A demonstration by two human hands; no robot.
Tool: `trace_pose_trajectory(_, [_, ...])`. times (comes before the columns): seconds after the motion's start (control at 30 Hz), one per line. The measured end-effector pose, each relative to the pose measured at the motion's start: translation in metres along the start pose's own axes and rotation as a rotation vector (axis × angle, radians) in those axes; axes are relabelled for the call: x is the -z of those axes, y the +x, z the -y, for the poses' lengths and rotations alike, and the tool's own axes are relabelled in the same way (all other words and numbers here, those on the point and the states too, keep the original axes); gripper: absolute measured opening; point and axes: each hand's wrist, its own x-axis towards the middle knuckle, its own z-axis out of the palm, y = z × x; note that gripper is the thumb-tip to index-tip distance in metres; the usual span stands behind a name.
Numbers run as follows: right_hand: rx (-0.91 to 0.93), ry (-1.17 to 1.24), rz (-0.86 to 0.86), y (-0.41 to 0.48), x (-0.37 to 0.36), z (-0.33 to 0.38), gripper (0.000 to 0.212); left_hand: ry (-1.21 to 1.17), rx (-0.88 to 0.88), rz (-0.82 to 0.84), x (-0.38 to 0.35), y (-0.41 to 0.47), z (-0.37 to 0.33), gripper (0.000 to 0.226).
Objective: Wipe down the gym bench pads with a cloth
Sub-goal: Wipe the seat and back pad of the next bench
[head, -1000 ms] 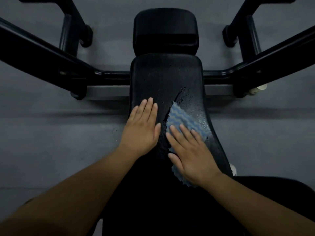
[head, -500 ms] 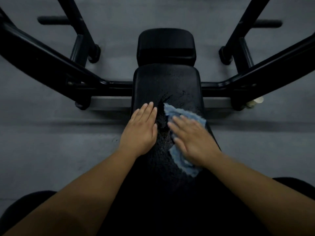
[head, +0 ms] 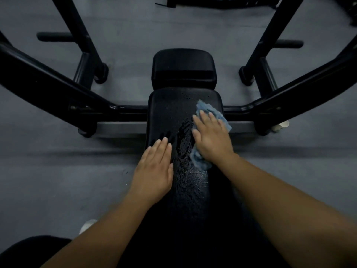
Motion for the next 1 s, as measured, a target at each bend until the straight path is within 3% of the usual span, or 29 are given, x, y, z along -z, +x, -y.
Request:
trace_pose_trajectory(0.07, [0.033, 0.030, 0.028, -0.005, -0.002, 0.017, 0.058, -0.004, 0.014, -0.012, -0.001, -0.004, -0.002, 0.060])
trace_pose_trajectory(0.2, [0.511, -0.012, 0.175, -0.064, 0.003, -0.016, 0.058, -0.004, 0.025, -0.012, 0.000, -0.003, -0.004, 0.061])
trace_pose_trajectory(0.27, [0.432, -0.033, 0.157, -0.036, 0.007, -0.037, 0.059, 0.005, 0.027, -0.004, 0.000, -0.003, -0.004, 0.061])
trace_pose_trajectory(0.37, [0.052, -0.047, 0.108, 0.023, 0.005, -0.012, 0.060, 0.012, 0.020, -0.001, -0.001, -0.002, -0.003, 0.061])
trace_pose_trajectory(0.4, [0.018, -0.038, 0.105, 0.027, 0.004, 0.001, 0.061, 0.008, 0.018, 0.000, -0.001, -0.003, -0.002, 0.061])
trace_pose_trajectory(0.57, [0.424, -0.057, 0.173, -0.033, 0.004, -0.019, 0.061, -0.016, 0.018, -0.006, -0.003, -0.003, 0.000, 0.060])
trace_pose_trajectory(0.73, [-0.002, -0.068, 0.106, 0.014, -0.003, -0.003, 0.063, 0.030, 0.024, 0.006, -0.005, -0.002, 0.000, 0.063])
trace_pose_trajectory(0.9, [0.254, -0.035, 0.190, -0.049, 0.006, -0.003, 0.069, -0.011, 0.041, 0.057, 0.003, -0.003, -0.002, 0.062])
trace_pose_trajectory(1.0, [-0.006, -0.060, -0.029, -0.083, 0.004, -0.002, 0.065, -0.034, 0.045, 0.038, 0.006, 0.013, -0.002, 0.059])
